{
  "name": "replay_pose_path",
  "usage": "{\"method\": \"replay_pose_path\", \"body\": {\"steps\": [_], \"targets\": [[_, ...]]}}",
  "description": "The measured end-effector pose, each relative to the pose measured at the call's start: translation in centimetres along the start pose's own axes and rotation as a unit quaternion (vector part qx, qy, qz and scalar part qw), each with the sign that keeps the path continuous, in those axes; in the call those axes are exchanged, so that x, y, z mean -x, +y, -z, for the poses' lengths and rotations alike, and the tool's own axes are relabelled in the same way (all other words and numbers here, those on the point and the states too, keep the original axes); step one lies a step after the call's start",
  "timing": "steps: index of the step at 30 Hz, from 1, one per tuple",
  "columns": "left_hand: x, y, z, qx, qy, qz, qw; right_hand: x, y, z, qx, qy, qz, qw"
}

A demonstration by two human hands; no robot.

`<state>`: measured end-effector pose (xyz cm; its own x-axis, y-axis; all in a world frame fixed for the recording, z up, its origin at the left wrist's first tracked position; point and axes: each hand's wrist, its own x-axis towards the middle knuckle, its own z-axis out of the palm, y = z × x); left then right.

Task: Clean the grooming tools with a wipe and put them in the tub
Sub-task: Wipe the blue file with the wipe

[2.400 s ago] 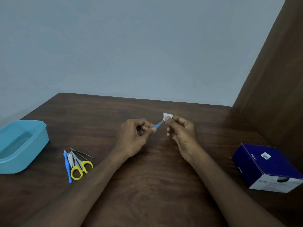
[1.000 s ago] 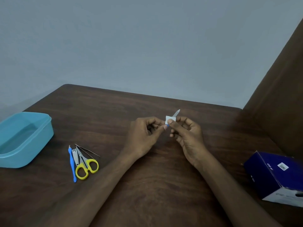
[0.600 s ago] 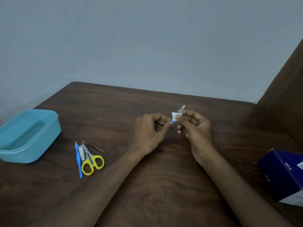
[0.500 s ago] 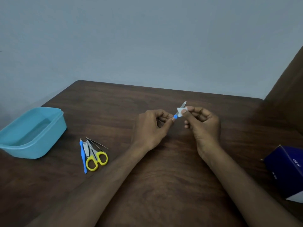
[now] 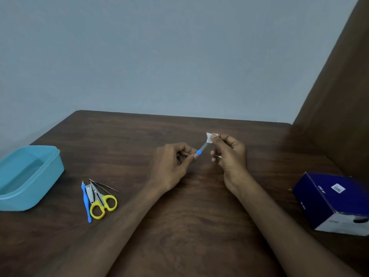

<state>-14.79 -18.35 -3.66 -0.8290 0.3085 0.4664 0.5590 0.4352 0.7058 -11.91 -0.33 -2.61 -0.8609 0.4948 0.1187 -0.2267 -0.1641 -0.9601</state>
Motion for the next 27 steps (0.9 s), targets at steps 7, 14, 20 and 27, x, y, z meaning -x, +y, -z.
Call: {"method": "replay_pose_path", "body": {"steps": [7, 14, 20, 27], "targets": [[-0.04, 0.03, 0.40, 0.030, 0.006, -0.003, 1.000, 0.43, -0.59, 0.05, 0.012, -0.023, -0.003, 1.000], [-0.25, 0.07, 0.43, 0.036, 0.000, -0.003, 0.999, 0.43, -0.86, -0.22, 0.009, -0.021, 0.001, 1.000], [-0.36, 0.03, 0.30, 0.036, 0.004, 0.006, 0.999, 0.30, -0.81, -0.20, 0.031, -0.016, 0.029, 0.999], [-0.18, 0.09, 0.36, 0.025, 0.009, 0.017, 0.999, 0.12, -0.77, -0.04, -0.011, 0.014, 0.010, 1.000]]}}
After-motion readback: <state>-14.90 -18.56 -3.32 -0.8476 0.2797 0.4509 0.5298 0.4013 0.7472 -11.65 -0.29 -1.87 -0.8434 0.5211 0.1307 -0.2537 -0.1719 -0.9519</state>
